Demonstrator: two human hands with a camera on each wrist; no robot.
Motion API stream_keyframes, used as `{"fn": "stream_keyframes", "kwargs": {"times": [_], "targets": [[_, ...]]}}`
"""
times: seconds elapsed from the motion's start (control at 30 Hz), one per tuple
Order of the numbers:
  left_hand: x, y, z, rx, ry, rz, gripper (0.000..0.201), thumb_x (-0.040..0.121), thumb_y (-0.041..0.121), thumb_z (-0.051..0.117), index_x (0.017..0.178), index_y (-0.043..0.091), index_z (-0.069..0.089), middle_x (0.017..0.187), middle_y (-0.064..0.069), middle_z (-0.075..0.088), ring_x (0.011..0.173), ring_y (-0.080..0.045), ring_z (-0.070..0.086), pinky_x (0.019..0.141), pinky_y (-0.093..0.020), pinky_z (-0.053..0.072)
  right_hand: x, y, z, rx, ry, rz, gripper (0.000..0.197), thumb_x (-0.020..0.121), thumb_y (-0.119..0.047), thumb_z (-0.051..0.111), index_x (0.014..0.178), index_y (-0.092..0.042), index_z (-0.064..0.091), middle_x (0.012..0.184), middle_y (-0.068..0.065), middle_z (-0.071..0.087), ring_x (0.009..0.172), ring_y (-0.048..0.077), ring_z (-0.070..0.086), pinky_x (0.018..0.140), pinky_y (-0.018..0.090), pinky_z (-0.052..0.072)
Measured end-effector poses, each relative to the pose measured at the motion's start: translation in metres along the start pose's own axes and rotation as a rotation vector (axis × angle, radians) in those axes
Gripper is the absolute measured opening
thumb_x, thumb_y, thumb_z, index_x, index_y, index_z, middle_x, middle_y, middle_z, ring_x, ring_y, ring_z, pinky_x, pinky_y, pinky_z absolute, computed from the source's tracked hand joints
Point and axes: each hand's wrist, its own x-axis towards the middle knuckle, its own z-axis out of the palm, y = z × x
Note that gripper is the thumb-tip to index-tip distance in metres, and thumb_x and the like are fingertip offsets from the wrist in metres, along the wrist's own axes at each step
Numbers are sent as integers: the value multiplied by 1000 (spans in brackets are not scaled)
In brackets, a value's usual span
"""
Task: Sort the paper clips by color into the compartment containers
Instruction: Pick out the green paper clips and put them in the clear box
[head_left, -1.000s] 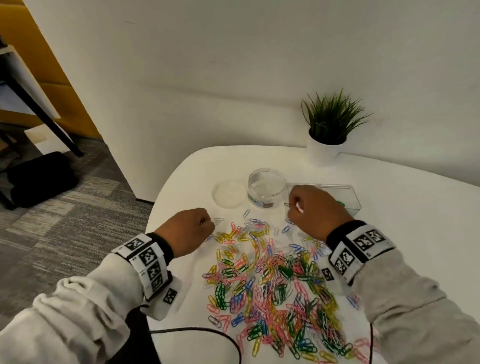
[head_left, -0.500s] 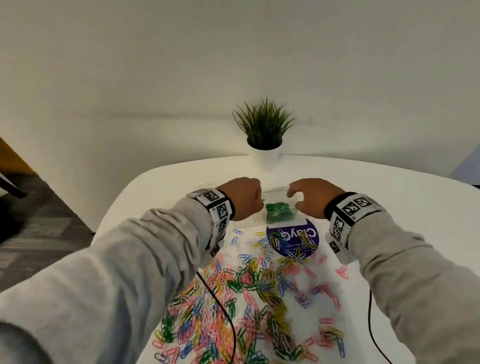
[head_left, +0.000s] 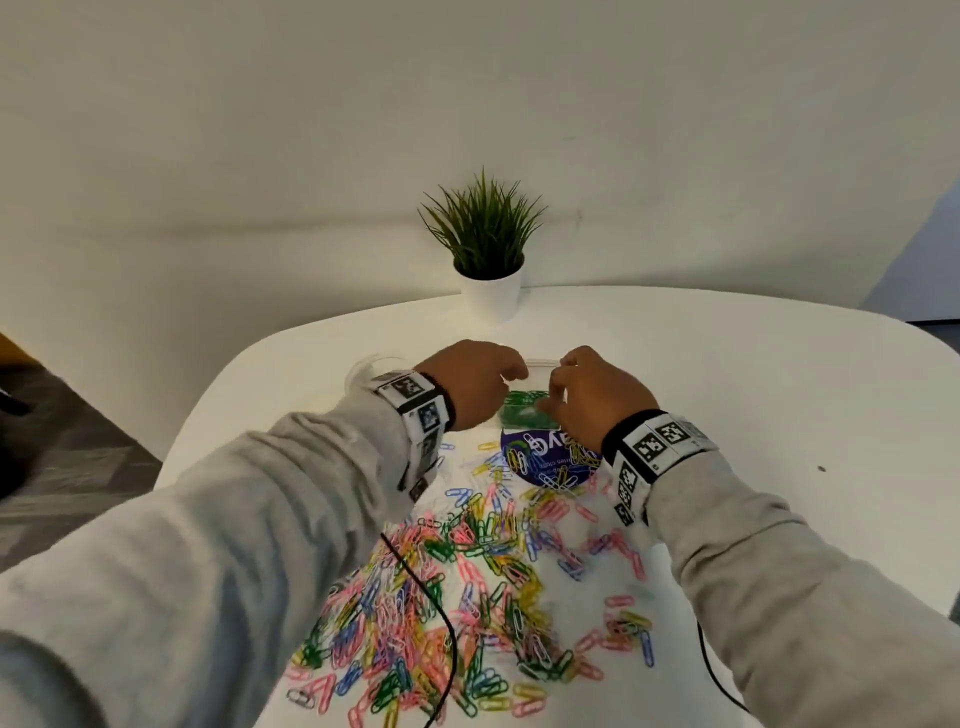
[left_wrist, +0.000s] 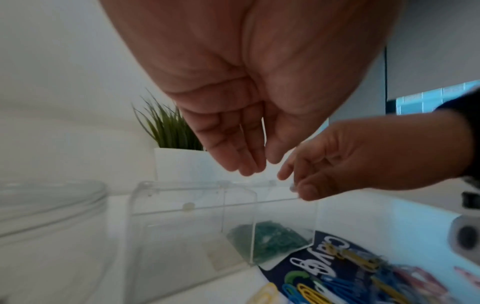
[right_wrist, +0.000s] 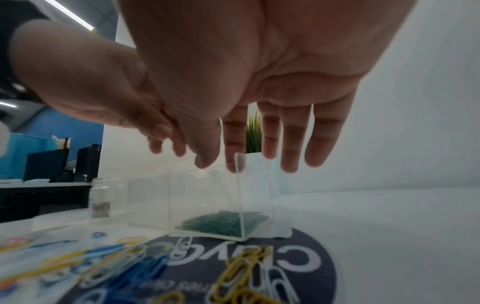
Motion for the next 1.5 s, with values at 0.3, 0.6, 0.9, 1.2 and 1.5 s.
{"fn": "stream_keyframes", "kwargs": {"times": [0.3, 0.6, 0.9, 1.2, 1.5], "targets": [[-162, -64, 50, 177, -228, 59, 40, 99, 45, 51, 139, 42, 51, 143, 6, 47, 131, -15, 45, 108, -31, 39, -62, -48, 32, -15, -325, -312, 30, 99, -32, 51, 124, -28, 67, 126, 0, 58, 109, 22, 59, 90, 38, 50], [-189, -73, 80, 76, 7, -71, 43, 98, 27, 52, 141, 32, 52, 148, -2, 45, 133, -26, 45, 108, -38, 41, -69, -61, 56, -171, -260, -367, 34, 95, -26, 50, 127, -29, 63, 114, 1, 54, 102, 24, 56, 82, 42, 52], [-171, -51, 93, 177, 59, 33, 35, 98, 34, 47, 128, 23, 61, 137, -6, 56, 120, -31, 54, 98, -41, 48, -74, -61, 48, -169, -192, -311, 28, 98, -38, 47, 113, -24, 66, 106, 0, 57, 97, 22, 59, 81, 38, 50], [-147, -47, 90, 120, 80, -19, 29, 98, 35, 49, 119, 26, 68, 115, -1, 57, 111, -26, 51, 83, -42, 52, -75, -63, 50, -166, -216, -374, 29, 101, -35, 44, 111, -22, 68, 103, -2, 55, 95, 19, 54, 78, 35, 48], [-142, -43, 88, 88, 43, -12, 27, 97, 42, 52, 115, 31, 69, 112, 3, 54, 109, -21, 48, 85, -38, 49, -59, -65, 52, -122, -243, -343, 30, 102, -39, 42, 124, -34, 62, 108, -1, 51, 101, 21, 55, 82, 37, 49]]}}
